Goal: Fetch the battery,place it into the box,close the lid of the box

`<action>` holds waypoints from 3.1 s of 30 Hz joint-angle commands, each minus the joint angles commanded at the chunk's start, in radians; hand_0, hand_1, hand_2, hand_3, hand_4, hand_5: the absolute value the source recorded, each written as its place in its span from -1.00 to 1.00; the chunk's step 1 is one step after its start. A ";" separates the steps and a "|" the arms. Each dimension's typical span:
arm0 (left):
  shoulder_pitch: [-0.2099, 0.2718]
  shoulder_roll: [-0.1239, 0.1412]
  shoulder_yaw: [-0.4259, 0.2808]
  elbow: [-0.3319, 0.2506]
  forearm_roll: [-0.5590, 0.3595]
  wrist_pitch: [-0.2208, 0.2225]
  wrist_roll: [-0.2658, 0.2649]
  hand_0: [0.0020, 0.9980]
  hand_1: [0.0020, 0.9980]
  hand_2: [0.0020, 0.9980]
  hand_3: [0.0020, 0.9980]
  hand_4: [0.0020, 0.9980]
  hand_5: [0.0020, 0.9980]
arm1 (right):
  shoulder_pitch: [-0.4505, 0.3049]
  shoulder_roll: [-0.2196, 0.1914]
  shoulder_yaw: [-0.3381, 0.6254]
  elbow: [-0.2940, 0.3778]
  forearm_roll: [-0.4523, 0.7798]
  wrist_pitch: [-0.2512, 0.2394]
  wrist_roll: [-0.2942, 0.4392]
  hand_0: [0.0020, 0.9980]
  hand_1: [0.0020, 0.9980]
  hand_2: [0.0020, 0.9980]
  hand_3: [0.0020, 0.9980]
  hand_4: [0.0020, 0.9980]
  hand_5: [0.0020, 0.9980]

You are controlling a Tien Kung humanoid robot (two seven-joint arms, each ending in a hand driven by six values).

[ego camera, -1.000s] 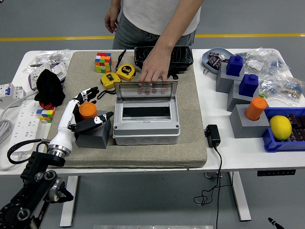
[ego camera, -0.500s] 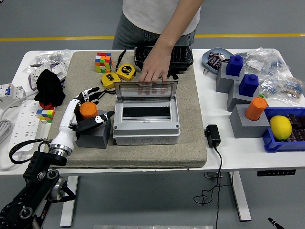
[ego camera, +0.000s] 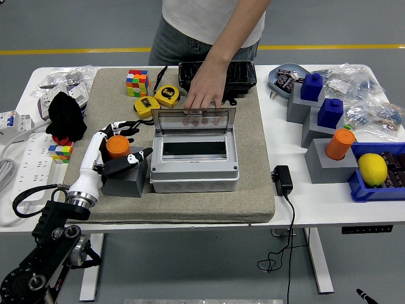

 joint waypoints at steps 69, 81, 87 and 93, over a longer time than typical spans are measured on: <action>-0.021 -0.006 0.032 0.025 -0.113 0.166 -0.078 -0.82 -0.95 -0.88 -0.83 1.00 -1.00 | 0.002 -0.001 0.003 0.000 0.000 0.001 0.000 0.62 0.45 0.43 0.47 1.00 1.00; -0.028 -0.006 0.032 0.014 -0.133 0.194 -0.098 -0.89 -1.00 -0.94 -0.87 1.00 -1.00 | 0.001 -0.001 0.002 0.000 0.000 0.001 0.000 0.62 0.45 0.43 0.47 1.00 1.00; -0.041 -0.004 0.033 0.004 -0.133 0.198 -0.098 -0.91 -1.00 -0.96 -0.89 1.00 -1.00 | 0.001 -0.001 0.003 0.000 -0.001 0.001 0.000 0.62 0.45 0.43 0.47 1.00 1.00; -0.062 0.010 0.046 -0.002 -0.085 0.220 -0.091 -0.92 -1.00 -0.98 -0.93 1.00 -0.88 | 0.002 -0.001 0.004 0.000 0.000 0.001 0.000 0.63 0.45 0.43 0.47 1.00 1.00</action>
